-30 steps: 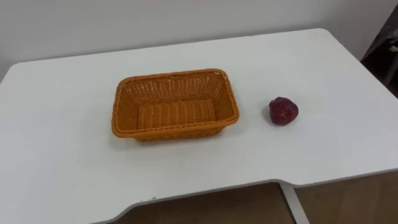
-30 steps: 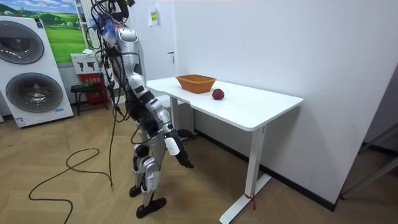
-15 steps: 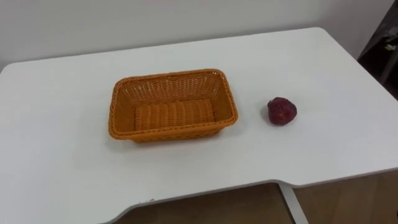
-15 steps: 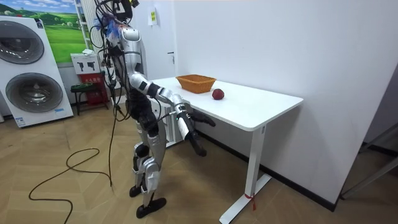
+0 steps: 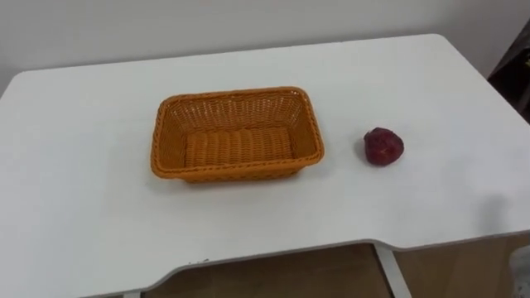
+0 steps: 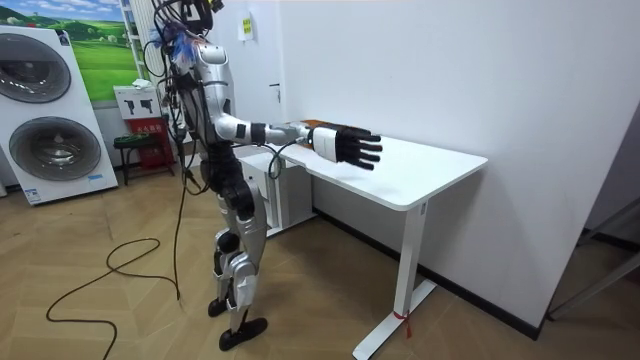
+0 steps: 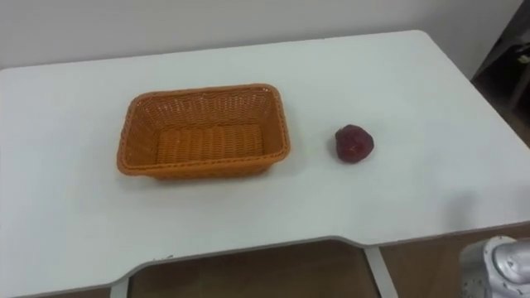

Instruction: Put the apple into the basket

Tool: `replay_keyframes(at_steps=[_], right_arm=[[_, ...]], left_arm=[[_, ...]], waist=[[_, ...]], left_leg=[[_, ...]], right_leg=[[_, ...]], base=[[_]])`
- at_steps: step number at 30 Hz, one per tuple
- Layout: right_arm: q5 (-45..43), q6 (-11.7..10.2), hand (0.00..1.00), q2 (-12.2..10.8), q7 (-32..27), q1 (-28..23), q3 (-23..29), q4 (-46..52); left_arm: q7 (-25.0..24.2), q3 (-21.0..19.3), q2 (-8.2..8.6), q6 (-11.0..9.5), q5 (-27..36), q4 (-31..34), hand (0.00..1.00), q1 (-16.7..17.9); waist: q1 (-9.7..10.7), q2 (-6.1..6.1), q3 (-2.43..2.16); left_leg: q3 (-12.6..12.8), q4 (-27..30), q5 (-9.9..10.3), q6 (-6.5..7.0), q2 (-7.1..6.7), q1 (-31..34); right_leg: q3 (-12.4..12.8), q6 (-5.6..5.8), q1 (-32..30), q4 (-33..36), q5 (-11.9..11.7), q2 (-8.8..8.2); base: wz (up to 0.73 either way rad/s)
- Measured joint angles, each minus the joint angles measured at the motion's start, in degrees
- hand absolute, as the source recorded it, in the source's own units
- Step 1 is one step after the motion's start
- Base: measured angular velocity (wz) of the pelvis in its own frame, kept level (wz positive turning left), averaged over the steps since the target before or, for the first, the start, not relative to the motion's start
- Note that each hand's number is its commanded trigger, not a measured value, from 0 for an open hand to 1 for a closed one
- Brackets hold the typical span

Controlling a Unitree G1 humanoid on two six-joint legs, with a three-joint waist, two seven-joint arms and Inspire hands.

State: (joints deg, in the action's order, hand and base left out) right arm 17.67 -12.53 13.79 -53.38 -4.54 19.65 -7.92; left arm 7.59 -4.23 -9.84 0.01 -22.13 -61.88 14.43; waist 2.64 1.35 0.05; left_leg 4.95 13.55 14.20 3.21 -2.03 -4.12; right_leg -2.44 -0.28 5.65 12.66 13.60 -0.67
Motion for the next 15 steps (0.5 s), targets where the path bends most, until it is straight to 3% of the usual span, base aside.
replay_keyframes(at_steps=[4, 6, 10, 15], right_arm=[[-2.35, -0.01, 0.00, 0.80, 5.16, 0.23, -1.47, 0.17], [-2.36, 0.03, 0.00, 2.35, 6.88, 0.31, -2.99, 0.17], [-2.19, 0.10, 0.00, 6.50, 12.94, 2.63, -7.13, -0.38], [-2.26, 0.16, 0.00, 6.92, 19.78, 3.49, -8.30, -0.93]], left_arm=[[-2.17, 0.96, -0.02, 0.00, 0.05, 0.34, 0.00, -0.32], [-2.97, 1.18, -0.05, 0.00, 0.05, 1.23, 0.00, -0.15], [-3.31, 2.52, -0.96, -0.04, 0.07, 1.35, 0.00, -0.42], [-4.54, 2.66, -2.01, -0.20, -0.06, 1.55, 0.00, -0.40]], waist=[[-0.49, -0.01, 0.00], [-0.73, 0.11, 0.09], [-1.05, 0.79, 0.74], [-1.93, 1.36, 0.99]], left_leg=[[0.01, 0.14, 0.00, 0.00, 0.15, 0.31], [-0.30, 0.15, 0.00, 0.00, 0.15, 0.39], [-0.40, 0.20, -0.07, -0.04, 0.30, 0.40], [-0.46, 0.24, -0.08, -0.07, 0.37, 0.42]], right_leg=[[-0.16, 0.00, 0.38, -0.01, -0.04, -0.05], [-0.44, 0.01, 0.34, -0.01, -0.05, -0.10], [-0.81, -0.04, 0.41, -0.06, -0.08, -0.09], [-1.05, -0.07, 0.33, -0.21, -0.10, -0.11]], base=[[0.00], [0.02], [0.03], [0.03]])
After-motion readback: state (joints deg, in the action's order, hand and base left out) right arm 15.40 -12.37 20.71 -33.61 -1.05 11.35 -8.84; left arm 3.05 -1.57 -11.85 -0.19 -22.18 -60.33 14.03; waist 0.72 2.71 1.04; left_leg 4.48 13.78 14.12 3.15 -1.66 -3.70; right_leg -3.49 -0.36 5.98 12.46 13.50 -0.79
